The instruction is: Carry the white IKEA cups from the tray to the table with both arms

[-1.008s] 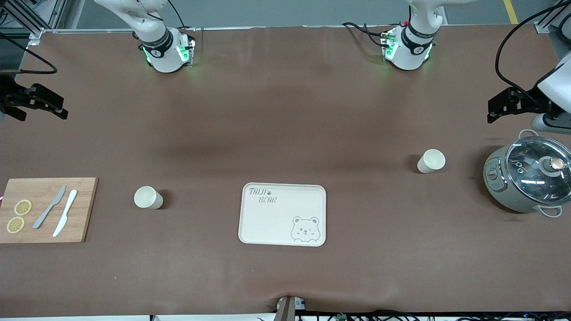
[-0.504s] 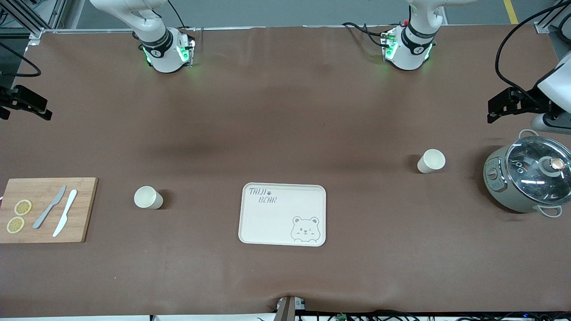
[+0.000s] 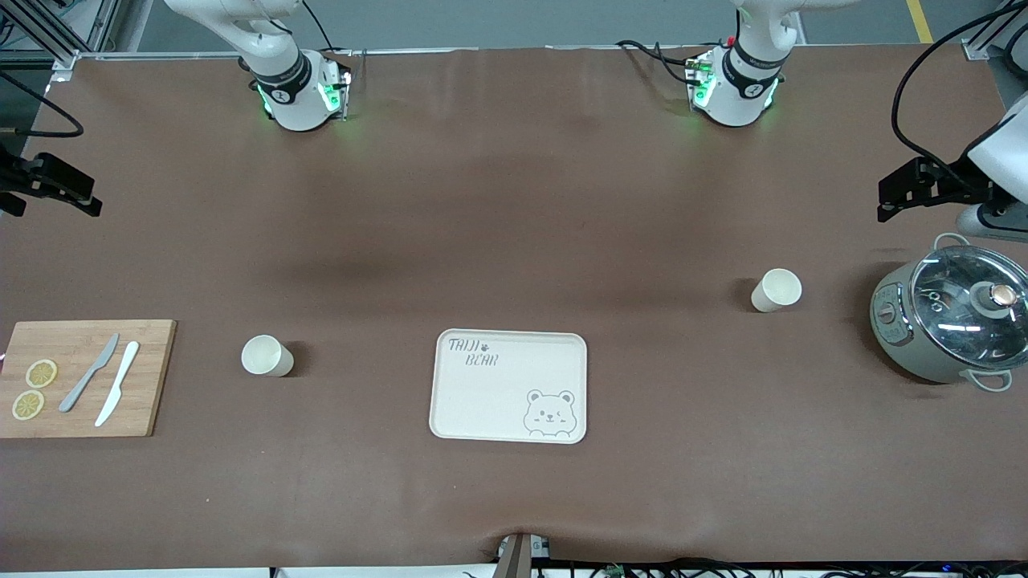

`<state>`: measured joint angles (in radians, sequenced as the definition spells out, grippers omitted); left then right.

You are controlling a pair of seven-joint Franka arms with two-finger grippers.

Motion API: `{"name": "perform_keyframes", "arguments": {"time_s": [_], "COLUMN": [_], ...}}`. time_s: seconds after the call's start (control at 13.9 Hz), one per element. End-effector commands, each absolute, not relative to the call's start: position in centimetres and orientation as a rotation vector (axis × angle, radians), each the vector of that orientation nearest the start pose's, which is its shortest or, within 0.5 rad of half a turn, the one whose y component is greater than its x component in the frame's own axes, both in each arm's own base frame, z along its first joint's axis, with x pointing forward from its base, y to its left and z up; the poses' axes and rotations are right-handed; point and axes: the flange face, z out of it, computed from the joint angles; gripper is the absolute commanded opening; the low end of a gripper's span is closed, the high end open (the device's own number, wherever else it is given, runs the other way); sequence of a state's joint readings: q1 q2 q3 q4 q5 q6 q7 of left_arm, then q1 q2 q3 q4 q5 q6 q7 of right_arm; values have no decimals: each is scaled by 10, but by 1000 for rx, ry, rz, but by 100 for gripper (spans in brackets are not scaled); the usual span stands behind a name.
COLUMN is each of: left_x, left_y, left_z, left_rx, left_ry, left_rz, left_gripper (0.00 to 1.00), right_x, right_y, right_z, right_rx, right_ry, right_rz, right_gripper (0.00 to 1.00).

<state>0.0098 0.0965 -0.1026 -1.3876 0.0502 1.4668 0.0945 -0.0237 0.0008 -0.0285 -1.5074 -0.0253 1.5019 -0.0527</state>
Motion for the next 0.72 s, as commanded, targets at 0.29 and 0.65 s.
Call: {"name": "perform_keyframes", "arguments": {"time_s": [0.29, 0.65], "left_x": [572, 572], "left_y": [-47, -46], "left_z": [653, 653], "left_rx": [-3098, -3098], "left_ry": [264, 262], "left_rz": [4, 4], "left_gripper": [100, 100], "right_x": [538, 537], "right_y": [-47, -49], "right_z": [651, 651], "right_rx": [-3200, -3198], "right_ry": [30, 35], "right_rz": [-1, -1], "right_gripper": [100, 100]}}
